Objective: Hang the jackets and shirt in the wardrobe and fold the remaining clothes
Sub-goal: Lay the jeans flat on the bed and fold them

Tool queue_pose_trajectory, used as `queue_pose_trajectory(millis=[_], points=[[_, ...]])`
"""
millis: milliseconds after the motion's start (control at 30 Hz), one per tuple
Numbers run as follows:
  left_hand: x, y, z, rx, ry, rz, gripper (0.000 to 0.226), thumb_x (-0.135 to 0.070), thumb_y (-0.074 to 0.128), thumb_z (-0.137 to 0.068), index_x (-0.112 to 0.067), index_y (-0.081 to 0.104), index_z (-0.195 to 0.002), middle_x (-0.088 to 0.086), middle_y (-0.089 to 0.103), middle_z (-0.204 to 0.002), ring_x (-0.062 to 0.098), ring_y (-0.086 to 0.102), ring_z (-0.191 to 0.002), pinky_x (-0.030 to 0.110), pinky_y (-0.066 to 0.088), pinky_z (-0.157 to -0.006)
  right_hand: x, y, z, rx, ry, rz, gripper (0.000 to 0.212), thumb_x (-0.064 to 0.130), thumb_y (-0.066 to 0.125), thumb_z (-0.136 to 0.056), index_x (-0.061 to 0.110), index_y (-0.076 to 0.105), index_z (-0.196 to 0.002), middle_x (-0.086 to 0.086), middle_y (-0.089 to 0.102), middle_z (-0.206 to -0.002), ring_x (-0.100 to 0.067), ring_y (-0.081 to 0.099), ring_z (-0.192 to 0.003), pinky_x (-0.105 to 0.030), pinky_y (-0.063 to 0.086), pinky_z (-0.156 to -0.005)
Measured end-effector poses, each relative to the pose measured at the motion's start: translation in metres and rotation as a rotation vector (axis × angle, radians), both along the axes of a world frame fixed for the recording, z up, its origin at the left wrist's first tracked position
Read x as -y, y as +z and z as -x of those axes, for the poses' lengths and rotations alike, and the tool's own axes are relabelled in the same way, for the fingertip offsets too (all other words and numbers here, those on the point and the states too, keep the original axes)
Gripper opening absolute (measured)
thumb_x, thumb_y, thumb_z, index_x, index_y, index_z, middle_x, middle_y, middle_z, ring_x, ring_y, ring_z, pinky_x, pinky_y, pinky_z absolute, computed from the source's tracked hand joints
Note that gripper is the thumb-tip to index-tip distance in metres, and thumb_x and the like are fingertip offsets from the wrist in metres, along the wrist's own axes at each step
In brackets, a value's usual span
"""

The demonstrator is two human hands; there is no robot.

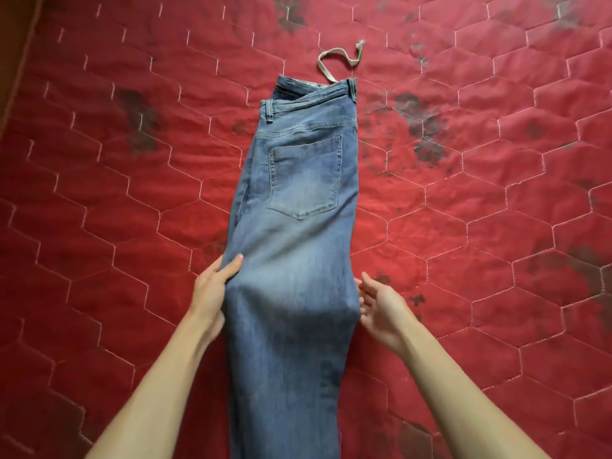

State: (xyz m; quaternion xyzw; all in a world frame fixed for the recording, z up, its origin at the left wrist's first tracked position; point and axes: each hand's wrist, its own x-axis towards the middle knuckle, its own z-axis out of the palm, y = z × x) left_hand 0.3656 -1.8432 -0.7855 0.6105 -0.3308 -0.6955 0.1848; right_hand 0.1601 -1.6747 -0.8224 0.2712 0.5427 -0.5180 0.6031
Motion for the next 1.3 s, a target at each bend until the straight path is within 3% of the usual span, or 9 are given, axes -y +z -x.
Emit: queue_pose_trajectory(millis=[133,233,400,533,633,867,1000,1133,1300], points=[[0.025,-0.006,-0.009,0.071,-0.148,-0.163,0.027,-0.025,0.059,-0.094,-0.012,0.070,-0.116,0.009,0.072,-0.118,0.023,0.068,-0.101,0.037,0.051,-0.091,0.028,0.007,0.001,-0.080,0.267,-0.046,0.032,0.044,0.053,-0.098,0.015,0.067,-0.097,0.001,0.068,-0.085,-0.012,0.062,-0.071,-0.024,0.048,-0.062],[0.054,-0.008,0.023,0.073,-0.219,-0.163,0.032,-0.036,0.058,-0.095,-0.014,0.070,-0.115,0.007,0.074,-0.114,0.025,0.069,-0.103,0.040,0.053,-0.093,0.047,0.007,0.006,-0.111,0.317,-0.037,0.069,0.075,0.072,-0.064,0.021,0.065,-0.105,-0.002,0.058,-0.089,-0.013,0.054,-0.069,-0.028,0.044,-0.055],[0.097,-0.008,0.079,0.130,-0.195,-0.113,0.058,-0.049,0.073,-0.082,-0.006,0.067,-0.120,0.010,0.076,-0.107,0.025,0.073,-0.100,0.040,0.056,-0.095,0.059,0.005,0.012,-0.047,0.198,0.055,0.040,0.042,0.064,-0.092,0.006,0.073,-0.108,-0.009,0.073,-0.097,-0.025,0.068,-0.094,-0.042,0.053,-0.096],[0.113,-0.004,0.102,0.113,-0.243,-0.197,0.060,-0.058,0.078,-0.073,-0.015,0.072,-0.115,0.007,0.077,-0.102,0.024,0.075,-0.092,0.033,0.060,-0.077,0.061,0.012,0.014,0.014,0.161,0.111,0.052,0.020,0.050,-0.099,0.014,0.062,-0.049,0.002,0.053,-0.042,-0.009,0.051,-0.037,-0.020,0.045,-0.042],[0.124,0.007,0.121,0.099,-0.238,-0.100,0.038,-0.039,0.074,-0.085,-0.010,0.073,-0.109,0.010,0.077,-0.101,0.022,0.075,-0.086,0.028,0.060,-0.066,0.069,0.037,0.016,-0.034,0.114,0.157,0.071,0.017,0.044,-0.101,0.013,0.052,-0.030,0.005,0.044,-0.033,-0.005,0.044,-0.028,-0.015,0.037,-0.034],[0.142,0.022,0.121,-0.093,-0.183,0.159,0.017,-0.011,0.062,-0.093,-0.002,0.070,-0.105,0.006,0.077,-0.091,0.015,0.073,-0.080,0.027,0.060,-0.074,0.043,0.011,0.025,-0.088,0.096,0.198,0.022,0.014,0.059,-0.093,-0.001,0.071,-0.082,-0.013,0.067,-0.076,-0.015,0.063,-0.062,-0.022,0.051,-0.052],[0.151,0.000,0.126,0.012,-0.306,0.018,0.038,-0.029,0.061,-0.096,-0.003,0.067,-0.123,0.013,0.072,-0.117,0.027,0.069,-0.108,0.042,0.053,-0.098,0.047,0.015,0.031,0.109,-0.001,0.216,0.030,0.020,0.056,-0.088,-0.001,0.075,-0.098,-0.018,0.074,-0.094,-0.027,0.073,-0.083,-0.031,0.060,-0.071],[0.156,-0.021,0.140,0.190,-0.240,0.155,0.016,-0.020,0.061,-0.098,-0.011,0.069,-0.108,0.007,0.074,-0.101,0.019,0.069,-0.085,0.028,0.058,-0.073,0.060,0.015,0.032,0.200,-0.004,0.172,0.058,0.047,0.056,-0.094,-0.004,0.067,-0.121,-0.026,0.065,-0.122,-0.038,0.062,-0.113,-0.047,0.044,-0.108],[0.175,-0.015,0.157,0.081,-0.117,0.350,0.019,-0.006,0.056,-0.099,-0.018,0.066,-0.089,-0.001,0.068,-0.087,0.012,0.061,-0.077,0.028,0.054,-0.078,0.084,0.021,0.037,0.172,-0.200,0.257,0.032,0.026,0.053,-0.096,0.006,0.076,-0.108,-0.016,0.074,-0.109,-0.028,0.073,-0.094,-0.039,0.061,-0.079]])
